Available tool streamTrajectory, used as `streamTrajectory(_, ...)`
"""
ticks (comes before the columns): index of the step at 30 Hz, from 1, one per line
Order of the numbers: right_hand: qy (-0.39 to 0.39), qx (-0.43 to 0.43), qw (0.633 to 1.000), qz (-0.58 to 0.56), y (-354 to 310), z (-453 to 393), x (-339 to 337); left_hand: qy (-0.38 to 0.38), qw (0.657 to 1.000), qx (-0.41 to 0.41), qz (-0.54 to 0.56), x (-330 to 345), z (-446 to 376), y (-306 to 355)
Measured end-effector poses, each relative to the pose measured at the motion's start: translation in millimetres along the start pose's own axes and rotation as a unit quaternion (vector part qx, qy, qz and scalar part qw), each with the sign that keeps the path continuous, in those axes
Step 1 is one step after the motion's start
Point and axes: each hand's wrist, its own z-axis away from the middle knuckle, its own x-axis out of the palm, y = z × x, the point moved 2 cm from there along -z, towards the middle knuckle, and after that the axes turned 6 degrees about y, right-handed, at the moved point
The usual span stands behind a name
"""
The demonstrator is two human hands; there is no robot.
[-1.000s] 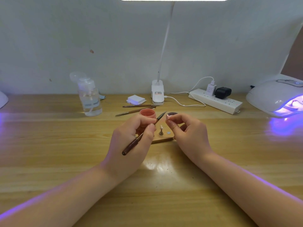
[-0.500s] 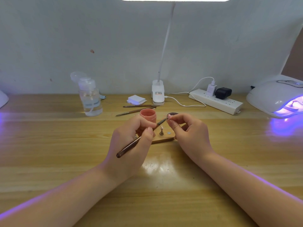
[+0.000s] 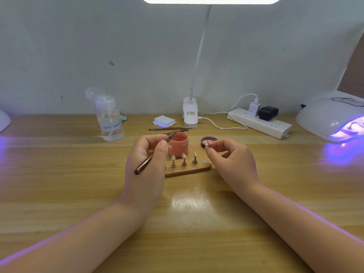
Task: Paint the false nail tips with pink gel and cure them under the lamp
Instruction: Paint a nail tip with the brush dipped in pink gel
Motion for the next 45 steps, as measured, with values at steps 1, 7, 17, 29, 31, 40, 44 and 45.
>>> streamTrajectory(1, -0.007, 0.001, 0.999, 0.031, 1.0, -0.6, -0.7, -0.001, 1.000, -0.007, 0.001, 1.3, 1.2, -0.3)
streamTrajectory(7, -0.055, 0.011, 0.990, 0.129, 5.4, -3.0, 1.4, -0.025, 1.000, -0.014, 0.009, 3.6, 6.5, 0.1)
streamTrajectory(17, 0.015, -0.180, 0.962, 0.205, -8.7, 7.1, -7.9, -0.041, 0.999, -0.018, 0.022, 3.2, 7.1, -4.1)
streamTrajectory(29, -0.053, -0.170, 0.921, 0.346, -3.0, 10.0, 4.0, -0.055, 0.996, -0.050, 0.047, 5.5, 11.9, -7.9)
streamTrajectory(31, -0.059, -0.150, 0.928, 0.335, -0.7, 8.4, 3.3, -0.055, 0.996, -0.054, 0.048, 6.1, 12.2, -6.9)
streamTrajectory(40, -0.087, -0.112, 0.940, 0.309, -0.1, 1.7, 2.9, -0.059, 0.995, -0.065, 0.037, 7.1, 13.4, -6.3)
streamTrajectory(44, -0.083, -0.122, 0.944, 0.294, -3.2, 3.1, 1.8, -0.056, 0.995, -0.069, 0.036, 6.7, 12.3, -8.6)
streamTrajectory(45, -0.078, -0.129, 0.945, 0.289, -4.1, 5.0, 1.9, -0.055, 0.996, -0.067, 0.036, 6.8, 12.1, -8.8)
